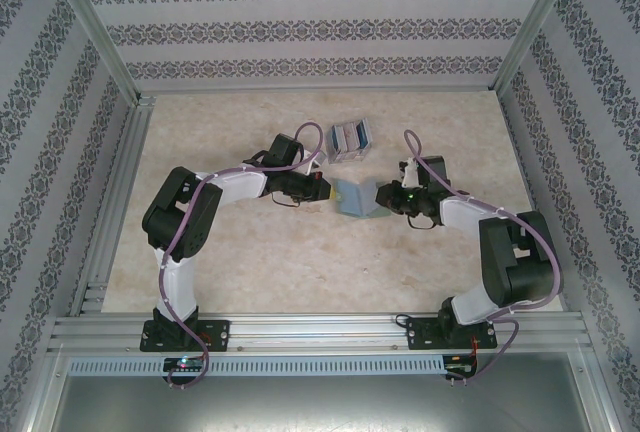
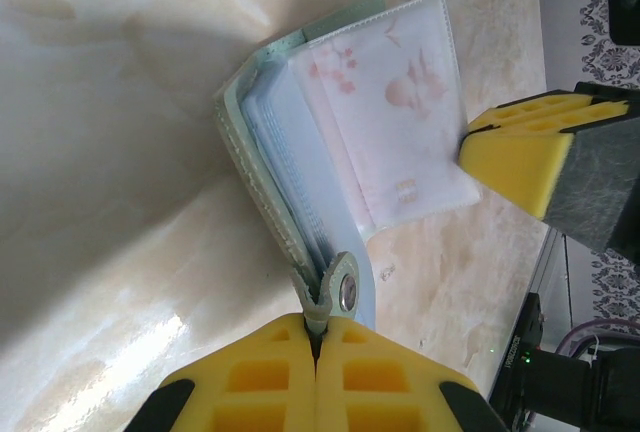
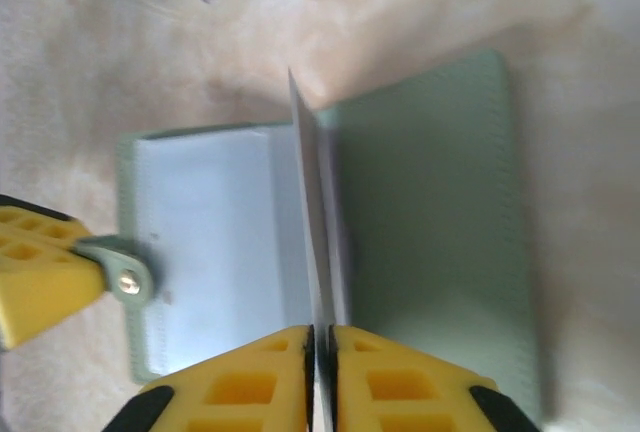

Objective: Put the credit cards into the card holder

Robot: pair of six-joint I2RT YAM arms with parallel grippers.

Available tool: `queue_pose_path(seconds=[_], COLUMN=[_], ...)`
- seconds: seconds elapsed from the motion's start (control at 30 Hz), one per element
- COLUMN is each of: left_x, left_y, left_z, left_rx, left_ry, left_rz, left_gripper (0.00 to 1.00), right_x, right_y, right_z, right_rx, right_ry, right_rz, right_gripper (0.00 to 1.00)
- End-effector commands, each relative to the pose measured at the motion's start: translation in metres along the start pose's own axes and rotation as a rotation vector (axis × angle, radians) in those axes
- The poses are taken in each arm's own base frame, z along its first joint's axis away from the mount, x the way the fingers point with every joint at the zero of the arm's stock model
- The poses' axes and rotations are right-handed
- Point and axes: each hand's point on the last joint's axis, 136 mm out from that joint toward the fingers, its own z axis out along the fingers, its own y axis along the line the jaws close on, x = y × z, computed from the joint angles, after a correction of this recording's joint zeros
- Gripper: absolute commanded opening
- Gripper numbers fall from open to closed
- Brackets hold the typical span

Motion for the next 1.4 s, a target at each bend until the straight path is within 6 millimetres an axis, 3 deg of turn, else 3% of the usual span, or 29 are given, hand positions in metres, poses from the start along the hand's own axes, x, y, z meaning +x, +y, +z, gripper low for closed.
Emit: queue_pose_path(seconds=[0.0,0.13,0.3,0.4,0.5,0.67,0.87,1.1,1.37], left_x=[-0.003,0.000,0.007,0.011,0.013,0.014,0.001,-0.021,-0.055], left_y=[-0.004,-0.001,0.007,0.011,0.014,0.017,0.009,0.002,0.002], left_z=[-0.006,-0.005,-0.004,-0.003,-0.004,-0.007,-0.017,-0.032,-0.052], left_rx=[-0.004,-0.006,-0.030,-0.043,-0.056,-0.087,-0.109,-0.128,-0.130], left_ry=[-0.012,-0.007,0.006,0.007,0.005,0.000,-0.030,-0.106,-0.223], left_rz=[0.025,0.017,0.007,0.000,-0.005,-0.001,0.029,0.049,0.035], left_gripper=[0.00,0.00,0.04,0.11,0.27,0.42,0.49,0.49,0.50], right_x=[0.008,0.007,-0.003,-0.011,-0.017,-0.025,-0.036,-0.061,-0.091], right_y=[-0.028,-0.032,-0.026,-0.026,-0.023,-0.018,-0.009,0.008,0.026], right_z=[-0.008,-0.010,-0.014,-0.017,-0.020,-0.022,-0.021,-0.024,-0.012], right_rx=[0.135,0.164,0.176,0.201,0.214,0.212,0.202,0.181,0.136], right_ry=[-0.001,-0.004,-0.017,-0.023,-0.026,-0.033,-0.036,-0.073,-0.070], right_rz=[-0.018,-0.031,-0.063,-0.089,-0.111,-0.130,-0.147,-0.192,-0.208], right_gripper=[0.26,0.39,0.43,0.44,0.44,0.45,0.48,0.50,0.51])
